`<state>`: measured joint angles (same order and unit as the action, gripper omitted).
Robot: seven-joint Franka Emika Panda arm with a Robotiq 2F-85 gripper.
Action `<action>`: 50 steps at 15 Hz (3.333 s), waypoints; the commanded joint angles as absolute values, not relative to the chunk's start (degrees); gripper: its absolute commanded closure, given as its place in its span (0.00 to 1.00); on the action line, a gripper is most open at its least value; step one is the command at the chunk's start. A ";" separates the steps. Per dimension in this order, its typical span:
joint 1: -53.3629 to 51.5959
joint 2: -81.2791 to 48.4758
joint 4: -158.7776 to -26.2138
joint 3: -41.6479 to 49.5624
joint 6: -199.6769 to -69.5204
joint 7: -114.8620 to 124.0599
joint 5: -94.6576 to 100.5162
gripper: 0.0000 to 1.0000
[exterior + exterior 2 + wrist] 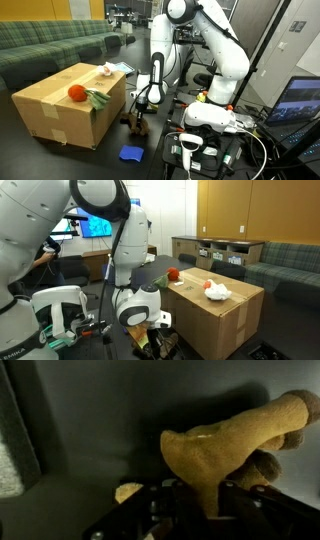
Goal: Swap the things on the box with the things on the table
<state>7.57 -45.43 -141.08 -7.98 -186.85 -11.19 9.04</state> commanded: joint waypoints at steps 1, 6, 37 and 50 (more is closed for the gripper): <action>16.56 -39.97 -143.17 -14.12 -180.10 -14.43 13.41 0.99; 28.50 -33.09 -143.79 -24.11 -166.33 -22.66 10.91 0.97; -1.93 -19.91 -104.93 -5.51 -137.71 -14.80 0.82 0.97; -8.00 -36.26 -88.54 -1.91 -145.83 -2.18 7.60 0.57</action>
